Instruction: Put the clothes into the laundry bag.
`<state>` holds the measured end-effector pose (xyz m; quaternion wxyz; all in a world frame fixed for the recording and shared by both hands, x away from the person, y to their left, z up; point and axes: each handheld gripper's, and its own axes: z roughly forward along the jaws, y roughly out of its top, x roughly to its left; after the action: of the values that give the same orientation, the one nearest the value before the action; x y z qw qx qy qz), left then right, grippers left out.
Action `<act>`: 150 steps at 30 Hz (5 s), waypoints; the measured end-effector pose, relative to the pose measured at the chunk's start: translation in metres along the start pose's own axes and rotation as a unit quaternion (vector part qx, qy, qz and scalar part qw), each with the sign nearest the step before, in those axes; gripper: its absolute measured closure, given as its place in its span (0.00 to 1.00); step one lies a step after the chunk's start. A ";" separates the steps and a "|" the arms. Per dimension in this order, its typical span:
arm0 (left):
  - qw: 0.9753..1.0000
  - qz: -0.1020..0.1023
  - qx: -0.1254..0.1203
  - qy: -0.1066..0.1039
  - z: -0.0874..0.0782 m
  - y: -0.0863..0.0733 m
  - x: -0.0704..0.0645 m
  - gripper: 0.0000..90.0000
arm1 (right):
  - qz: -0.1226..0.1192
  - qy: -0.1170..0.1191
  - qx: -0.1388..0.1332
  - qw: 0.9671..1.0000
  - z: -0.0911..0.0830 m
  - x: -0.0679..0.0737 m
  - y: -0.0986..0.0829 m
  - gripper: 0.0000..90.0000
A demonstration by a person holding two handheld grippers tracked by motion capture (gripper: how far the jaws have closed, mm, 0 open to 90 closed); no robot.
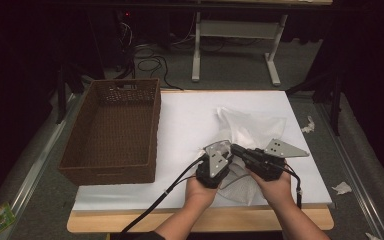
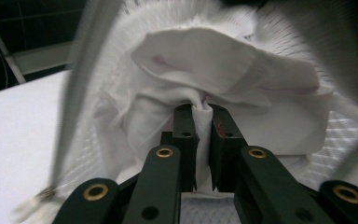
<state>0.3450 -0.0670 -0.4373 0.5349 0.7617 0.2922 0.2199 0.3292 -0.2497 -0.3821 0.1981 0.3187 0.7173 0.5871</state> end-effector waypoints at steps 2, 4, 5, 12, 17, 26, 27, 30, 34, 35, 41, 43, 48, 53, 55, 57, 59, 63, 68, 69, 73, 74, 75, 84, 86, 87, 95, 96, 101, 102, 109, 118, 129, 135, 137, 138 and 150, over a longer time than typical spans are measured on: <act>1.000 0.003 0.009 0.004 0.016 -0.001 -0.001 0.92 | 0.002 -0.002 -0.001 1.000 -0.005 -0.004 -0.001 1.00; 1.000 0.000 0.024 0.010 0.035 -0.003 0.001 0.92 | 0.006 -0.004 -0.006 1.000 -0.011 -0.007 -0.002 1.00; 1.000 0.000 0.024 0.010 0.035 -0.003 0.001 0.92 | 0.006 -0.004 -0.006 1.000 -0.011 -0.007 -0.002 1.00; 0.998 -0.001 0.056 0.031 0.063 -0.009 0.008 0.91 | 0.011 -0.010 -0.031 0.999 -0.031 -0.013 0.003 1.00; 0.999 0.000 0.045 0.018 0.052 -0.007 0.007 0.89 | 0.011 -0.012 -0.021 1.000 -0.027 -0.013 0.000 1.00; 0.998 -0.021 0.053 0.006 0.075 -0.014 0.004 0.89 | 0.008 -0.019 -0.017 1.000 -0.027 -0.012 -0.001 1.00; 0.998 -0.021 0.053 0.006 0.075 -0.014 0.004 0.89 | 0.008 -0.019 -0.017 1.000 -0.027 -0.012 -0.001 1.00; 0.998 -0.037 0.047 0.000 0.072 -0.014 0.003 0.84 | 0.011 -0.020 -0.017 1.000 -0.029 -0.017 -0.003 1.00; 0.998 -0.041 0.035 -0.013 0.055 -0.012 0.007 0.74 | 0.010 -0.023 -0.014 1.000 -0.029 -0.018 -0.004 1.00; 0.998 -0.041 0.035 -0.013 0.055 -0.012 0.007 0.72 | 0.010 -0.023 -0.014 1.000 -0.029 -0.018 -0.004 1.00; 0.998 -0.050 0.017 -0.027 0.016 -0.013 0.017 0.61 | 0.010 -0.026 -0.011 1.000 -0.028 -0.017 -0.004 1.00; 0.999 -0.049 0.010 -0.018 0.002 -0.014 0.022 0.59 | 0.011 -0.028 -0.009 1.000 -0.027 -0.016 -0.004 1.00; 0.998 -0.035 0.018 0.042 -0.003 -0.007 0.042 0.42 | 0.007 -0.027 -0.005 1.000 -0.025 -0.014 -0.005 0.99; 0.994 -0.031 0.092 0.045 0.028 -0.002 0.045 0.29 | 0.010 -0.027 -0.005 1.000 -0.026 -0.013 -0.006 0.99; 0.993 -0.028 0.100 0.053 0.034 -0.001 0.048 0.40 | 0.011 -0.027 -0.006 1.000 -0.027 -0.014 -0.006 0.99; 0.993 -0.026 0.098 0.053 0.034 -0.001 0.052 0.49 | 0.011 -0.025 -0.005 1.000 -0.027 -0.014 -0.006 0.99; 0.994 -0.001 0.099 0.051 0.025 -0.001 0.056 0.75 | 0.013 -0.025 -0.005 1.000 -0.028 -0.016 -0.007 0.99; 0.995 0.016 0.087 0.052 0.006 0.000 0.057 0.94 | 0.012 -0.026 0.001 1.000 -0.027 -0.017 -0.009 0.99; 0.998 -0.010 0.053 0.034 -0.043 -0.009 0.057 0.94 | 0.006 -0.018 0.004 1.000 -0.025 -0.014 -0.010 0.99; 0.998 -0.018 0.049 0.032 -0.049 -0.013 0.058 0.94 | 0.006 -0.016 0.011 1.000 -0.023 -0.011 -0.012 0.99; 0.999 -0.037 0.032 0.018 -0.064 -0.034 0.057 0.94 | -0.008 -0.009 0.026 1.000 -0.020 -0.004 -0.016 0.99; 0.999 -0.026 0.042 0.015 -0.064 -0.036 0.057 0.94 | -0.012 -0.011 0.033 0.999 -0.019 -0.001 -0.017 0.99; 0.999 -0.020 0.046 0.016 -0.063 -0.036 0.058 0.94 | -0.018 -0.009 0.036 0.999 -0.019 0.002 -0.018 0.99; 0.999 -0.049 0.018 0.016 -0.061 -0.033 0.062 0.94 | -0.002 -0.010 0.043 0.999 -0.031 0.004 -0.026 0.90; 0.999 -0.049 0.010 0.014 -0.062 -0.033 0.061 0.94 | 0.004 -0.007 0.031 0.999 -0.038 0.004 -0.024 0.85; 0.999 -0.047 0.009 0.014 -0.062 -0.033 0.061 0.94 | 0.004 -0.007 0.031 0.999 -0.038 0.004 -0.024 0.85; 0.999 -0.051 0.009 0.013 -0.062 -0.035 0.060 0.94 | 0.041 -0.092 0.001 0.995 -0.065 -0.016 -0.021 0.56; 0.999 -0.049 0.011 0.013 -0.062 -0.035 0.060 0.94 | 0.053 -0.150 0.019 0.987 -0.067 -0.031 -0.026 0.46; 0.999 -0.048 0.013 0.012 -0.062 -0.037 0.059 0.93 | 0.110 -0.200 0.056 0.972 -0.063 -0.063 -0.042 0.32; 0.999 -0.049 0.016 0.010 -0.063 -0.038 0.059 0.93 | 0.140 -0.203 0.069 0.967 -0.060 -0.077 -0.050 0.28; 0.998 -0.052 0.025 0.009 -0.063 -0.043 0.060 0.93 | 0.171 -0.195 0.094 0.961 -0.045 -0.092 -0.058 0.22; 0.998 -0.044 0.036 0.007 -0.066 -0.049 0.056 0.94 | 0.201 -0.158 0.194 0.947 -0.007 -0.105 -0.082 0.64; 0.998 -0.017 -0.021 0.058 -0.094 -0.033 0.056 0.95 | 0.066 -0.175 0.136 0.973 0.046 -0.099 -0.040 0.93; 0.996 -0.029 0.047 0.068 -0.079 -0.048 0.068 0.85 | 0.067 -0.170 0.172 0.968 0.074 -0.116 -0.052 0.86; 0.993 -0.032 0.069 0.090 -0.075 -0.058 0.072 0.77 | 0.079 -0.169 0.175 0.967 0.074 -0.122 -0.058 0.79; 0.992 -0.031 0.077 0.097 -0.073 -0.062 0.073 0.73 | 0.083 -0.174 0.170 0.966 0.073 -0.122 -0.056 0.71; 0.991 -0.041 0.076 0.101 -0.072 -0.060 0.073 0.40 | 0.068 -0.193 0.134 0.970 0.044 -0.112 -0.043 0.45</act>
<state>0.3397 0.0475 -0.4682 0.4520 0.7611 0.3918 0.2507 0.4288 -0.3001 -0.4444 0.2477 0.4973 0.7143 0.4256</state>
